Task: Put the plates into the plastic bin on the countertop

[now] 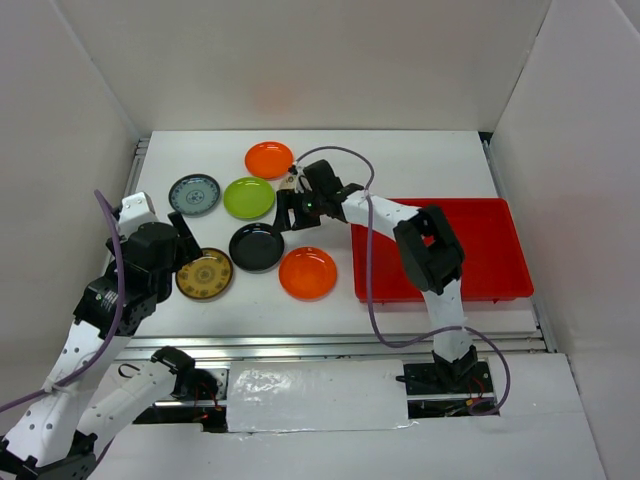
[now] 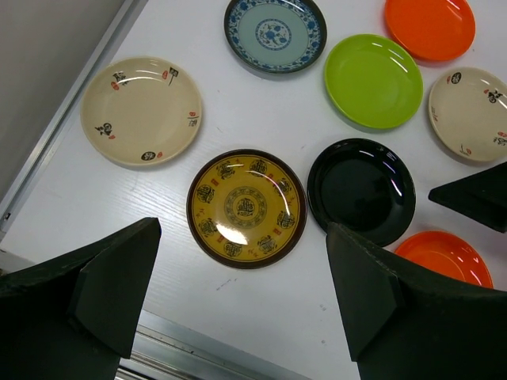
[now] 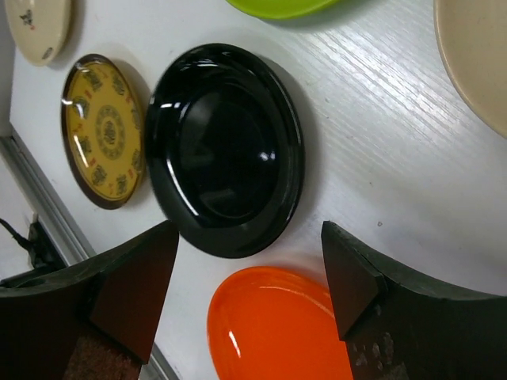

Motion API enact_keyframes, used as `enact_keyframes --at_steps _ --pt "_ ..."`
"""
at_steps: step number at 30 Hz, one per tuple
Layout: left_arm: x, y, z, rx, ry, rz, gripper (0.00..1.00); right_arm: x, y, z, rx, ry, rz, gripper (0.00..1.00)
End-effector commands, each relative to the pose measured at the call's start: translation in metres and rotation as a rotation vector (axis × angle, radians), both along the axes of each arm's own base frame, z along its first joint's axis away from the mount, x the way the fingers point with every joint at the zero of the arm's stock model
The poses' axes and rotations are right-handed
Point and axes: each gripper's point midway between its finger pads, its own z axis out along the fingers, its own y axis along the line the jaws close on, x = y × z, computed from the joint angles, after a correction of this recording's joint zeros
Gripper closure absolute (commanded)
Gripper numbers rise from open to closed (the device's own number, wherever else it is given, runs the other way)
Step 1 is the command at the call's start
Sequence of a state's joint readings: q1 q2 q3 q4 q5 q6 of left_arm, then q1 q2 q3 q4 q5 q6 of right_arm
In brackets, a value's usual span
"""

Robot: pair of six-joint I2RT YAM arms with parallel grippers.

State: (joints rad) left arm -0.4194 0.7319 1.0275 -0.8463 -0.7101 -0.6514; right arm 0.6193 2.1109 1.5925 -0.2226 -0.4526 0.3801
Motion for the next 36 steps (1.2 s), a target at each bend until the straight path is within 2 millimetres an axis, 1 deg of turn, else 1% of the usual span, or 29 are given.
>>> enact_keyframes --at_steps 1,2,3,5,6,7,8,9,12,16,18,20,21,22,23,24,26,28,29,30,31,32,33,34,36 --pt "0.007 -0.004 0.007 -0.001 -0.027 -0.024 0.01 0.018 0.013 0.005 0.03 -0.054 -0.015 0.2" --pt "0.007 -0.004 0.006 -0.001 -0.026 -0.027 0.01 0.017 0.017 0.005 0.033 -0.051 -0.009 0.21" --pt "0.007 -0.005 0.006 -0.001 -0.025 -0.03 0.01 0.016 0.018 -0.006 0.022 -0.029 -0.005 0.22" --pt "0.008 -0.006 0.006 -0.002 -0.024 -0.037 0.01 0.019 0.022 -0.009 0.017 -0.029 -0.008 0.23" --pt "0.008 -0.006 0.006 -0.001 -0.022 -0.039 0.01 0.018 0.022 -0.018 -0.001 -0.014 -0.01 0.23" --pt "0.008 -0.007 0.006 -0.002 -0.025 -0.039 0.01 0.019 0.023 -0.022 -0.003 -0.009 -0.012 0.26" --pt "0.008 -0.007 0.006 -0.003 -0.025 -0.044 0.01 0.02 0.026 -0.021 0.003 -0.005 -0.011 0.28" --pt "0.008 -0.007 0.006 -0.001 -0.022 -0.045 0.01 0.019 0.025 -0.028 -0.001 0.012 -0.01 0.34" --pt "0.008 -0.008 0.007 -0.004 -0.027 -0.048 0.01 0.018 0.029 -0.033 -0.005 0.031 -0.016 0.44" --pt "0.009 -0.009 0.005 -0.004 -0.021 -0.056 0.01 0.018 0.028 -0.038 -0.016 0.044 -0.028 0.45" --pt "0.009 -0.009 0.006 -0.004 -0.023 -0.058 0.01 0.014 0.029 -0.044 -0.013 0.066 -0.016 0.47" --pt "0.009 -0.009 0.006 -0.005 -0.025 -0.058 0.01 0.011 0.03 -0.047 -0.012 0.079 -0.012 0.52" --pt "0.009 -0.009 0.006 -0.006 -0.025 -0.057 0.01 0.01 0.031 -0.047 -0.007 0.082 -0.006 0.67" --pt "0.008 -0.009 0.007 -0.007 -0.028 -0.056 0.01 0.007 0.03 -0.051 -0.007 0.095 -0.007 0.73" --pt "0.009 -0.009 0.006 -0.006 -0.026 -0.057 0.01 0.007 0.03 -0.046 0.009 0.086 -0.008 0.86" --pt "0.008 -0.009 0.007 -0.009 -0.028 -0.056 0.01 0.007 0.031 -0.043 0.021 0.087 -0.007 0.88" --pt "0.009 -0.009 0.006 -0.005 -0.026 -0.056 0.01 0.004 0.031 -0.033 0.051 0.084 -0.002 0.88" --pt "0.009 -0.009 0.006 -0.005 -0.022 -0.057 0.01 0.003 0.03 -0.026 0.067 0.088 -0.003 0.91" --pt "0.009 -0.009 0.006 -0.004 -0.022 -0.058 0.01 0.004 0.03 -0.014 0.085 0.07 -0.002 0.97" --pt "0.009 -0.009 0.005 -0.003 -0.017 -0.055 0.01 0.004 0.03 -0.009 0.093 0.063 -0.008 1.0" --pt "0.009 -0.009 0.005 -0.003 -0.019 -0.054 0.01 0.004 0.028 -0.005 0.1 0.064 -0.02 1.0" --pt "0.009 -0.009 0.005 -0.002 -0.018 -0.052 0.01 0.006 0.029 0.015 0.131 0.032 -0.025 1.0" --pt "0.009 -0.008 0.005 -0.001 -0.018 -0.051 0.01 0.008 0.027 0.023 0.146 0.03 -0.046 1.0" --pt "0.009 -0.008 0.005 -0.001 -0.019 -0.048 0.01 0.009 0.02 0.043 0.165 -0.003 -0.077 1.0" --pt "0.009 -0.009 0.004 0.0 -0.016 -0.051 0.01 0.014 0.01 0.068 0.211 -0.033 -0.135 1.0"
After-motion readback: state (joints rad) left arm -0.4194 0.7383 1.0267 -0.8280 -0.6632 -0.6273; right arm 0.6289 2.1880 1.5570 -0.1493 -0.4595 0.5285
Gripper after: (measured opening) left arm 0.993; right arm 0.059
